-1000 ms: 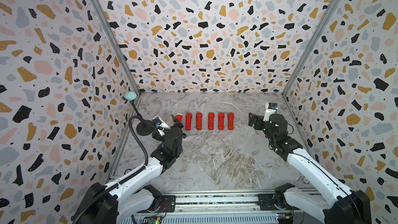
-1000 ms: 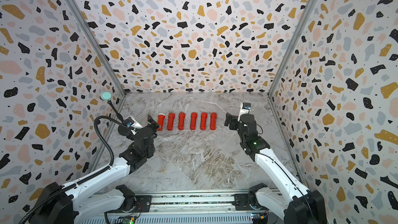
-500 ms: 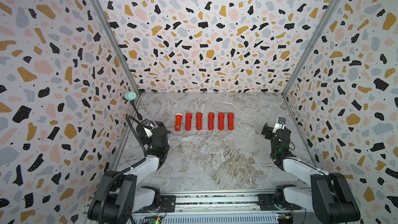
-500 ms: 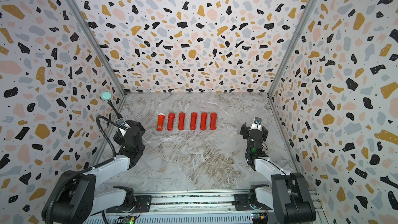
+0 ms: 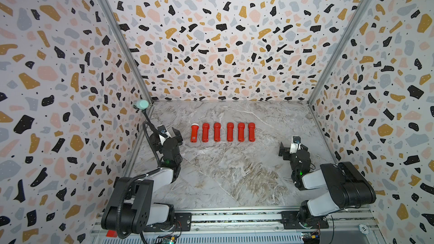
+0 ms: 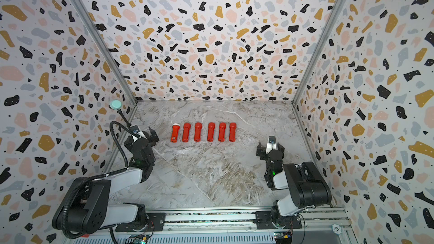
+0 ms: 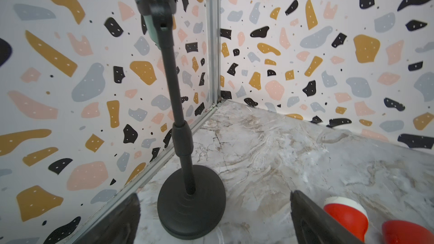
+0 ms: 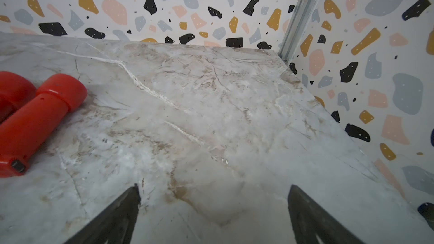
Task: Close the plug at the bottom of the flashlight
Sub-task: Reset both arms
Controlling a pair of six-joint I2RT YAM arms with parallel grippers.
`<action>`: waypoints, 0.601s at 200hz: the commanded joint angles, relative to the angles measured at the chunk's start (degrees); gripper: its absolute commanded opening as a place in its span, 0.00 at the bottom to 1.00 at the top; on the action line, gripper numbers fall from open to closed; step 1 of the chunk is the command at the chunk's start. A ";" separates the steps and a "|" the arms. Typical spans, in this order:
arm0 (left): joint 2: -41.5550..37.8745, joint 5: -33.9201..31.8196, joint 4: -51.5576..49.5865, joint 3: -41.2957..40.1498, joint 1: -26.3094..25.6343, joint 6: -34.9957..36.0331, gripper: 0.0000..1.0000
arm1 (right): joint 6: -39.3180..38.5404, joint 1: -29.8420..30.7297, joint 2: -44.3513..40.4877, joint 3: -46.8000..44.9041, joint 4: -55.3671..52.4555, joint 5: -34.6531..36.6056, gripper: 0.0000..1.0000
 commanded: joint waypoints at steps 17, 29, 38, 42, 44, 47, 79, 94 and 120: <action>-6.09 4.86 4.79 -5.20 0.41 1.28 1.00 | 0.04 -0.56 -1.07 1.75 2.22 -2.28 0.99; -6.60 7.65 3.10 -4.93 0.41 2.27 1.00 | -0.01 -0.58 -1.16 1.67 2.23 -2.28 0.99; -7.00 9.94 1.21 -4.69 0.41 2.88 0.99 | 0.04 -0.60 -1.12 1.59 2.22 -2.28 0.99; -7.42 10.45 -0.64 -4.50 0.41 2.90 0.99 | 0.00 -0.57 -1.13 1.62 2.23 -2.28 0.99; -7.54 10.58 -1.42 -4.52 0.41 2.91 0.99 | 0.03 -0.58 -1.11 1.61 2.22 -2.28 0.99; -7.46 10.59 -1.50 -4.97 0.41 2.81 1.00 | 0.04 -0.62 -1.15 1.64 2.22 -2.28 0.99; -3.86 5.83 11.06 -11.79 -0.03 1.45 1.00 | -0.13 -0.23 -1.22 1.42 2.56 -1.87 0.99; 0.79 9.46 16.29 -12.61 -0.12 3.29 1.00 | -0.08 -0.20 -1.20 1.41 2.51 -1.75 0.99; 5.81 8.30 19.96 -12.38 -0.07 2.83 1.00 | -0.01 -0.16 -1.17 1.46 2.53 -1.64 0.99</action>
